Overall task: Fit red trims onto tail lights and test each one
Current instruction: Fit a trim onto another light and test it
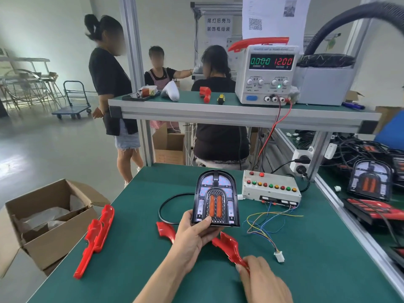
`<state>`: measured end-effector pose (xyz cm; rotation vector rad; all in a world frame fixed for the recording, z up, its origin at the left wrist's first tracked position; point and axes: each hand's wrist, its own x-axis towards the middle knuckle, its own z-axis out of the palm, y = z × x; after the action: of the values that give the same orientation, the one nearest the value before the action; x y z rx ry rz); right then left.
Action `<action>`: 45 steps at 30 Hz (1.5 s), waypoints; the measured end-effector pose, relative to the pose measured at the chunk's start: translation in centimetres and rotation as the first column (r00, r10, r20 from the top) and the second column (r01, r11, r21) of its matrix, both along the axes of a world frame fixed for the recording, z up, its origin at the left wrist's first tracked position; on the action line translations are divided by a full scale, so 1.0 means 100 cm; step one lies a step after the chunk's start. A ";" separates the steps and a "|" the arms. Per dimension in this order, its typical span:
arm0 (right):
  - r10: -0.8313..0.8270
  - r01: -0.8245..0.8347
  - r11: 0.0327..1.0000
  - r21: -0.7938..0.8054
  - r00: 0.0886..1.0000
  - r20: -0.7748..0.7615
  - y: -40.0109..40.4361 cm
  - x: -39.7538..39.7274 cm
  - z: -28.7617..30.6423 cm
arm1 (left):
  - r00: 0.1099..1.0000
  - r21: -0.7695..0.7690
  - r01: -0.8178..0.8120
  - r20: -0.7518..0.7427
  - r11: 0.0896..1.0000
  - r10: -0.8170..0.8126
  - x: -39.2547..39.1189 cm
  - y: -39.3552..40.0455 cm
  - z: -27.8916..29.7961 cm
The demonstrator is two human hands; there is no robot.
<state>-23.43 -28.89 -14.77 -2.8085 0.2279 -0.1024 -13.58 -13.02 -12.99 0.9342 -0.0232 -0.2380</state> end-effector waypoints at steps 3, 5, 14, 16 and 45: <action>0.000 0.005 0.990 -0.138 0.999 0.034 0.000 -0.011 0.007 | 1.000 -0.013 -0.009 0.003 1.000 0.009 -0.002 -0.002 -0.002; 0.048 -0.002 0.985 -0.171 0.963 0.265 -0.004 -0.014 0.006 | 1.000 -0.016 -0.016 0.005 1.000 0.017 -0.002 -0.002 -0.002; 0.217 -0.281 0.944 0.169 0.921 0.322 -0.033 -0.022 -0.006 | 1.000 0.037 -0.018 -0.004 0.999 0.018 0.003 -0.008 -0.004; 0.048 -0.184 0.801 0.570 0.968 0.245 -0.026 -0.015 -0.013 | 1.000 0.062 -0.008 -0.006 0.998 0.009 0.003 -0.011 -0.008; -0.505 0.101 0.825 0.556 0.574 0.644 -0.012 0.082 -0.007 | 0.969 0.515 -0.112 0.246 0.850 -0.021 -0.010 -0.036 -0.065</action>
<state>-15.27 -30.11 -15.44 -1.9578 0.4621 -1.1622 -14.54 -16.57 -19.47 1.5111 -0.1702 -0.0799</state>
